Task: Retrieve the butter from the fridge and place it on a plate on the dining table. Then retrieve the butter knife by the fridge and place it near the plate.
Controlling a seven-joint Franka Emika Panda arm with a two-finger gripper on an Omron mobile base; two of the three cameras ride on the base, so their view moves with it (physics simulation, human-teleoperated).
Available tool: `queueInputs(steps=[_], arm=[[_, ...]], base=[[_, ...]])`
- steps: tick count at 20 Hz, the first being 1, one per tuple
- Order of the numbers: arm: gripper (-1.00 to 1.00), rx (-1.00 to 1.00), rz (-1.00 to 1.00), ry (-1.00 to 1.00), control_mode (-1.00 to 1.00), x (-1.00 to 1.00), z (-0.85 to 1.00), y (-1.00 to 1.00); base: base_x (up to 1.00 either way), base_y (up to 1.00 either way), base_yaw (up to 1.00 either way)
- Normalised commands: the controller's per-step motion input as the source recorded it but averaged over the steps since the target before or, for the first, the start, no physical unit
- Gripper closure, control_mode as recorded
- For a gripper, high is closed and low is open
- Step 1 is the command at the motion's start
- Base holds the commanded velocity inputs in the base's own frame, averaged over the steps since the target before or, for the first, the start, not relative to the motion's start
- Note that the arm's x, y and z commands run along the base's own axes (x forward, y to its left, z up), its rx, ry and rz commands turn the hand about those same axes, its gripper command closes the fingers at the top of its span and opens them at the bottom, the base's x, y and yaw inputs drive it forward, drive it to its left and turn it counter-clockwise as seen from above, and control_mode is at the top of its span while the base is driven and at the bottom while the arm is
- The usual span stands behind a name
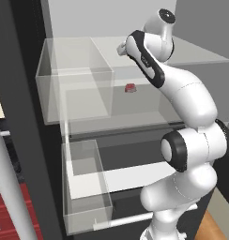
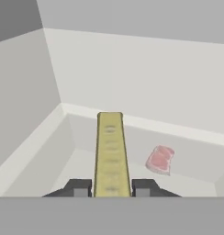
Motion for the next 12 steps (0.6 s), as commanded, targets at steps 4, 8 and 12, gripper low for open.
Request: queueInputs(steps=[4, 8, 12], arm=[[1.0, 0.0, -0.06, 0.01, -1.0, 0.0, 0.0, 0.0], [1.0, 0.0, -0.18, 0.0, -1.0, -0.19, 0.0, 0.0], [1.0, 0.0, -0.16, -0.04, -1.0, -0.41, 0.15, 0.0]], base=[[0.0, 0.0, 0.0], [0.0, 0.0, 0.0], [0.0, 0.0, 0.0]])
